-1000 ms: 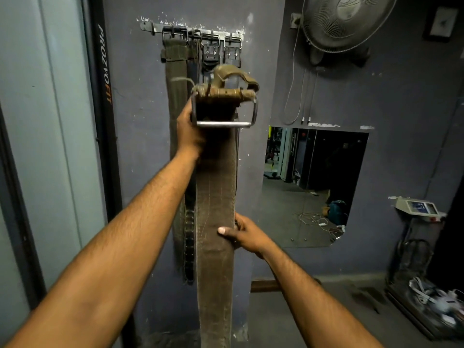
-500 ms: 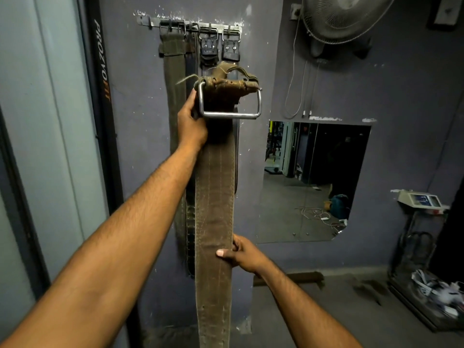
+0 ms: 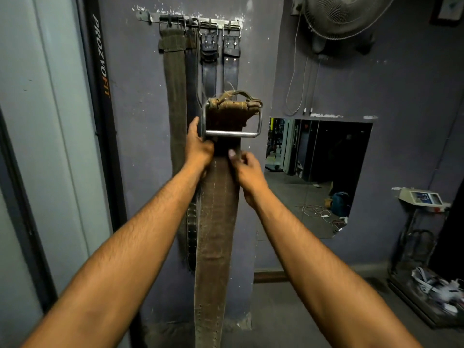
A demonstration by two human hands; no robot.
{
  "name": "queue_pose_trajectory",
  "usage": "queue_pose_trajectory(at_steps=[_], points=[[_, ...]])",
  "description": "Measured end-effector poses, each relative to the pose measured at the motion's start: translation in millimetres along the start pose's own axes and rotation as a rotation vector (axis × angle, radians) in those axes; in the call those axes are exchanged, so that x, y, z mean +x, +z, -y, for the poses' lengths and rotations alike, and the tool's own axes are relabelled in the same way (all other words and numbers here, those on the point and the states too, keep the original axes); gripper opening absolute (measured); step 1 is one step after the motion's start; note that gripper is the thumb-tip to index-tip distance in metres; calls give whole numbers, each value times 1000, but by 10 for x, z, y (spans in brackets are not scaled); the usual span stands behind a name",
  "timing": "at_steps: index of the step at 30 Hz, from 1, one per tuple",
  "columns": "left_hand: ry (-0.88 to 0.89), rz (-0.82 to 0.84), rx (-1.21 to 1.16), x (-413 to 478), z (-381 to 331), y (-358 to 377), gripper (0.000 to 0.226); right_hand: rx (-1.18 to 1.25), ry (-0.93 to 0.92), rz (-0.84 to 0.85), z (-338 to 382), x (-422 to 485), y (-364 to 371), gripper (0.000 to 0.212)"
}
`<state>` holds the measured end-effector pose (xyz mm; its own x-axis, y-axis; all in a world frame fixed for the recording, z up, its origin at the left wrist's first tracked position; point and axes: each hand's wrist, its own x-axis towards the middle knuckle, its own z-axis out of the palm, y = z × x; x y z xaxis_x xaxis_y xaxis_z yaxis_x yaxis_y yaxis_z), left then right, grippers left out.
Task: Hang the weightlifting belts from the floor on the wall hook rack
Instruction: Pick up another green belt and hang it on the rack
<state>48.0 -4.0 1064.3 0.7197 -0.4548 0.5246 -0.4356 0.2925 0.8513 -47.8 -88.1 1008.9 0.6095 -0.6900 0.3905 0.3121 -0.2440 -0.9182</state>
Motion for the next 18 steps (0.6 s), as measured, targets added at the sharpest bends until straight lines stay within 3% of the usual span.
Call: queue_pose_trajectory(at_steps=[4, 8, 11, 14, 18], points=[[11, 73, 40, -46, 148, -13, 73, -49, -124, -140, 228, 301, 31, 17], [-12, 151, 13, -70, 96, -94, 36, -54, -232, -123, 288, 220, 6, 22], [-93, 155, -134, -101, 29, -105, 71, -101, -344, -40, 319, 128, 40, 33], [-169, 85, -119, -86, -41, -104, 27, -135, -373, 58, 364, 147, 38, 43], [-119, 64, 0, -64, 40, -114, 25, -12, -284, -23, 435, 222, 79, 26]])
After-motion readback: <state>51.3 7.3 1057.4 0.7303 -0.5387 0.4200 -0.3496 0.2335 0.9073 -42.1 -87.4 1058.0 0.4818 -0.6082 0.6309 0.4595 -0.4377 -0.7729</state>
